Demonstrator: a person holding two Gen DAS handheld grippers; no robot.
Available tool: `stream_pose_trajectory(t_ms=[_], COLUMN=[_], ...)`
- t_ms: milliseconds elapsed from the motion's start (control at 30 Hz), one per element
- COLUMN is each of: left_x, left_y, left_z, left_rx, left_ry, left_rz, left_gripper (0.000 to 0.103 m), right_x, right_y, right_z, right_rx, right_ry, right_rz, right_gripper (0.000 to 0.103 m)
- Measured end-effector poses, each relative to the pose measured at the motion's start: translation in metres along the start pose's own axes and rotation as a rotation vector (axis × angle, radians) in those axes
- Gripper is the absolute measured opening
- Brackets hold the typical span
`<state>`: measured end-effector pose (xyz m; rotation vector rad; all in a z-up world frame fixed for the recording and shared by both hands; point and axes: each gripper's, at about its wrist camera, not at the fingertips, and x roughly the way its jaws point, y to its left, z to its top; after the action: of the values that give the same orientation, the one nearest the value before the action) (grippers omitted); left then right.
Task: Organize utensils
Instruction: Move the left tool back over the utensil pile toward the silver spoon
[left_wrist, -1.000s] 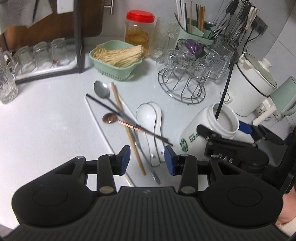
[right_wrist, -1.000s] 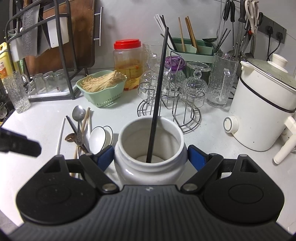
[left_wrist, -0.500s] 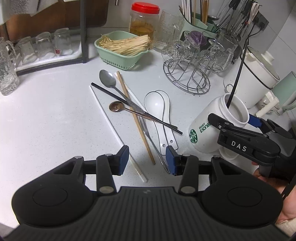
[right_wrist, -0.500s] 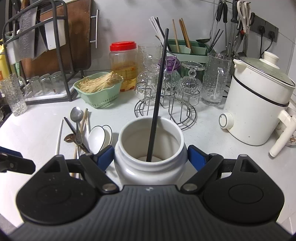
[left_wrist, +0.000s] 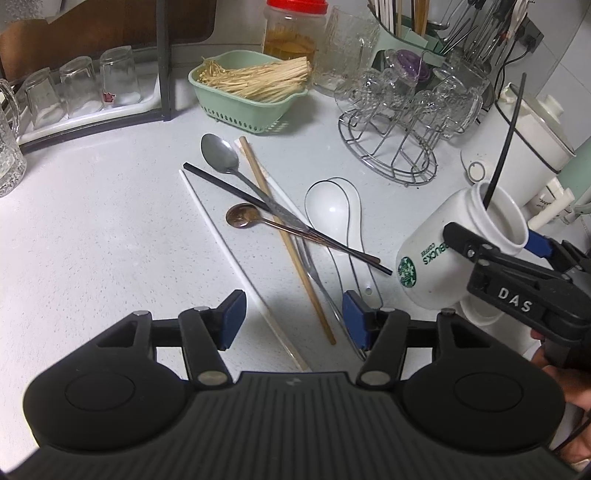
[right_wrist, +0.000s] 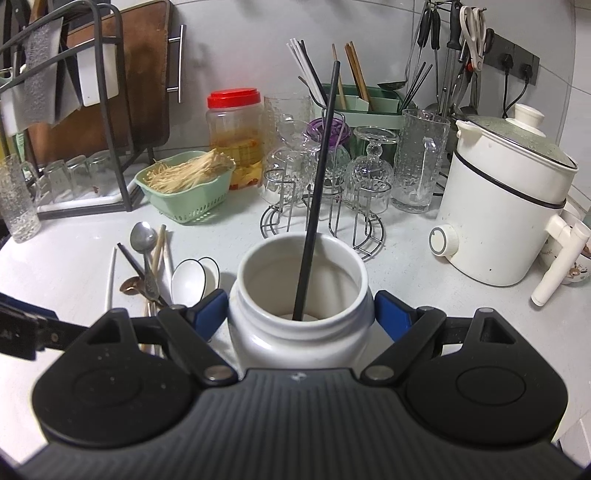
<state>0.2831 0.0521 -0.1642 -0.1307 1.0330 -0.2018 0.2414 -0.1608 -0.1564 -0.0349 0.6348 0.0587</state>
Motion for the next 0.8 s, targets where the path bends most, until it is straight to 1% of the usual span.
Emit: stream_pose_trajectory(t_ms=[200, 267, 400, 800], left_x=[0.013, 0.017, 0.025, 0.047], left_y=[0.011, 0.014, 0.018, 0.024], left_z=[-0.001, -0.001, 0.0, 0.002], left_rx=[-0.003, -0.008, -0.005, 0.003], left_ry=[0.01, 0.011, -0.008, -0.047], left_rz=[-0.011, -0.012, -0.029, -0.02], left_gripper=[0.063, 0.063, 0.063, 0.063], right_x=[0.0, 0.002, 0.003, 0.004], right_y=[0.004, 0.005, 0.005, 0.007], right_z=[0.001, 0.004, 0.006, 0.006], right_rx=[0.013, 0.017, 0.028, 0.026], right_ry=[0.004, 0.02, 0.035, 0.039], right_rz=[-0.024, -0.028, -0.032, -0.041], right_gripper=[0.089, 0.089, 0.089, 0.088])
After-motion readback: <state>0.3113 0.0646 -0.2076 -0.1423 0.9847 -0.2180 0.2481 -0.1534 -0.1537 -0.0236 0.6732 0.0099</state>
